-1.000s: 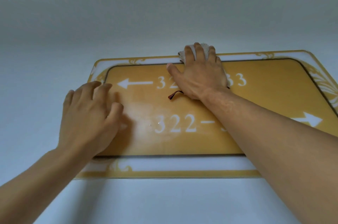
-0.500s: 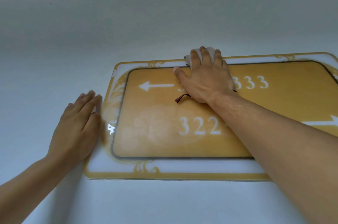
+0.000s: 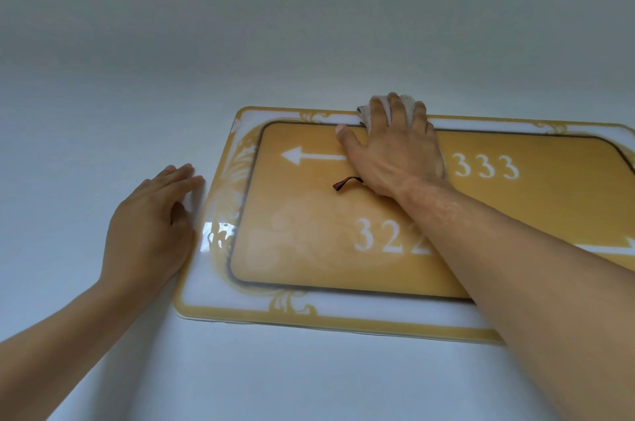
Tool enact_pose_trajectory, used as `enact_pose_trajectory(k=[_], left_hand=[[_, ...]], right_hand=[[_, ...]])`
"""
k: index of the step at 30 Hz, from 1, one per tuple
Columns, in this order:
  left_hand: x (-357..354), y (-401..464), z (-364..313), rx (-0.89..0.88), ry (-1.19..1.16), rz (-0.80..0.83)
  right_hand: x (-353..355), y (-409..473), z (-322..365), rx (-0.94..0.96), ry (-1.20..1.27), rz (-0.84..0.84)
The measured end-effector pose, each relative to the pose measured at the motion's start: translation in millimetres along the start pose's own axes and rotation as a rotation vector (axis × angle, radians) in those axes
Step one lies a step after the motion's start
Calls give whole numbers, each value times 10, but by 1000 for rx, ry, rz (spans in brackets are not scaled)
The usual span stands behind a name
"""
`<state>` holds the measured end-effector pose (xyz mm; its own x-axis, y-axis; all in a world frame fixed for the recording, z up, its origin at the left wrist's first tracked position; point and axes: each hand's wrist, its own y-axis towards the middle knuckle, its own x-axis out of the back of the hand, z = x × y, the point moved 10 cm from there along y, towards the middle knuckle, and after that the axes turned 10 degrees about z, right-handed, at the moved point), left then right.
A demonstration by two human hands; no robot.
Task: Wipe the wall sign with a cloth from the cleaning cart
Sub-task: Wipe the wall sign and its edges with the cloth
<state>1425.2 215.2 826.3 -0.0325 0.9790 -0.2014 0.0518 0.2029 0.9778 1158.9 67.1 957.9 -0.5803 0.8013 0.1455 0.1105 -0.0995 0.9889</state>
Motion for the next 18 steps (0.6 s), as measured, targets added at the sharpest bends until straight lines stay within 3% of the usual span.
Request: enact_pose_trajectory(k=[18], left_hand=[[-30,2,75,39,27,29]], right_hand=[[-12,-36,56,-14,21,-19]])
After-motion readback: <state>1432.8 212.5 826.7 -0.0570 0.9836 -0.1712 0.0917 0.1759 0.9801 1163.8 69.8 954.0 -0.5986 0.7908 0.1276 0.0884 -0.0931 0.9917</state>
